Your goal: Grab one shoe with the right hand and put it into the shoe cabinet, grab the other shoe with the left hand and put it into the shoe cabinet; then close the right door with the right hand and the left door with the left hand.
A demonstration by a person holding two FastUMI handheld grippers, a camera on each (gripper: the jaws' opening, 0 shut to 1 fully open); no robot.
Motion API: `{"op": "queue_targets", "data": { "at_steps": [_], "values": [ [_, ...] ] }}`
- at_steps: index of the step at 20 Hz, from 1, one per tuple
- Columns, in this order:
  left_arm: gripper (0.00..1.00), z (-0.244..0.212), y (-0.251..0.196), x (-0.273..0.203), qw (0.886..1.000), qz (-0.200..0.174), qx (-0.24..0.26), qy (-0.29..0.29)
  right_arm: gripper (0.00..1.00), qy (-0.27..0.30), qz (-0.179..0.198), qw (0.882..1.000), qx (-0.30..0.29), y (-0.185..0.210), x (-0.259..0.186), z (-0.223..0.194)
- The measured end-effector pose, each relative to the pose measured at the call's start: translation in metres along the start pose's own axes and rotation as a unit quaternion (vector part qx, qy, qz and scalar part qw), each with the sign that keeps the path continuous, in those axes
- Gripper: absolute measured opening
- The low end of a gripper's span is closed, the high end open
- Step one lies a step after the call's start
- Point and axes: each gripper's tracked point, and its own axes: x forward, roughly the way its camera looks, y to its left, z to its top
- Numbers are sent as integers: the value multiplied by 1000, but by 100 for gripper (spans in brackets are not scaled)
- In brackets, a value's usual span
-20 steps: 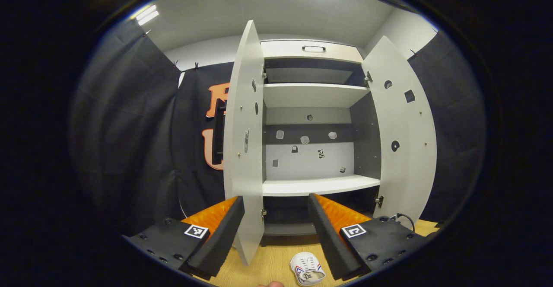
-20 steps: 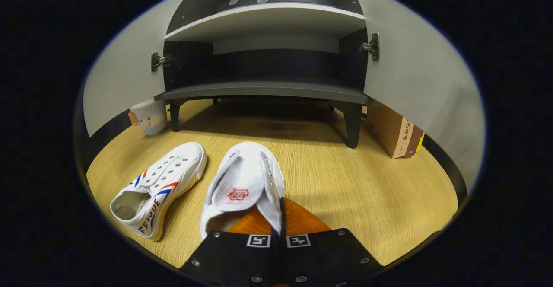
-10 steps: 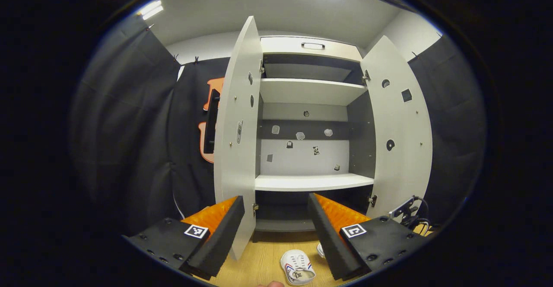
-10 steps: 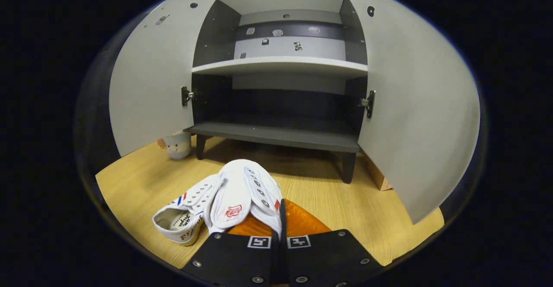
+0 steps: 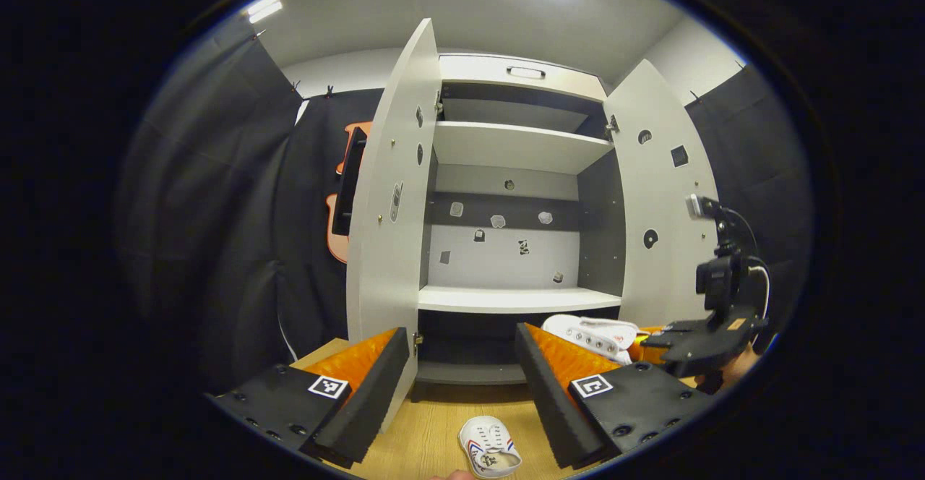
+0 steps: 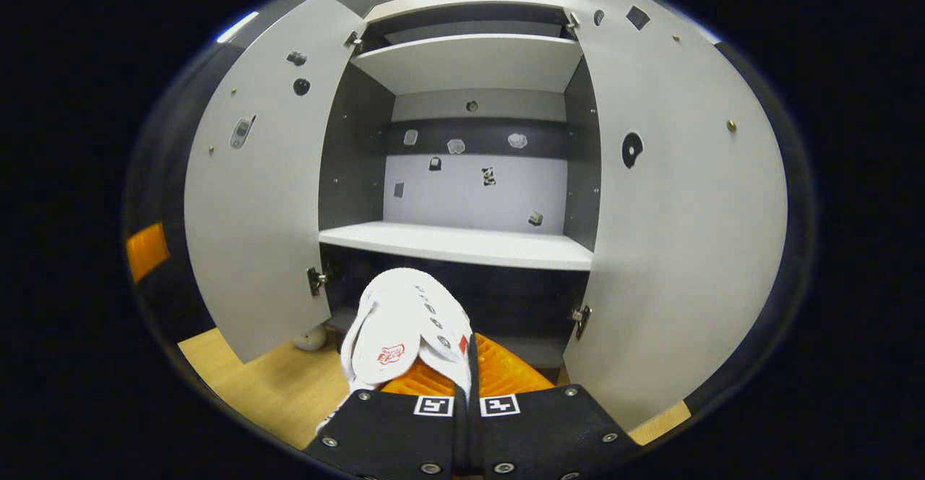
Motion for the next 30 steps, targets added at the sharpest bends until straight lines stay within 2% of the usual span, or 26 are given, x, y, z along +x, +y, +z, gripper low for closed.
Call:
{"op": "queue_targets", "data": {
  "at_steps": [5, 7, 10, 13, 16, 18, 20, 22, 27, 30],
  "values": [
    [96, -10, -2, 2, 1000, -8, -10, 8, 0, -33, -32, 999, 26, -15, 56, 91],
    [96, -14, -4, 2, 1000, -10, -10, 12, 0, -37, -52, 998, 22, -23, 87, 115],
    [96, -18, -5, 3, 1000, -11, -7, 16, 0, -16, -79, 996, 31, -37, 138, 131],
    [96, -21, -3, 3, 1000, -9, -8, 19, 0, 14, -110, 992, 64, -55, 191, 131],
    [96, -25, 5, 4, 1000, 0, -11, 24, 0, 48, -148, 987, 46, -75, 230, 120],
    [96, -27, 12, 5, 1000, 9, -9, 27, 0, 77, -166, 982, 46, -83, 248, 106],
    [96, -28, 20, 5, 999, 19, -6, 28, 0, 104, -173, 977, 70, -88, 261, 87],
    [96, -31, 25, 5, 999, 27, -6, 31, 0, 120, -185, 972, 79, -94, 263, 75],
    [96, -38, 28, 8, 999, 30, -12, 38, 2, 130, -187, 967, 115, -94, 267, 70],
    [99, -39, 27, 10, 999, 30, -11, 35, 14, 125, -168, 972, 111, -86, 263, 76]
  ]
}}
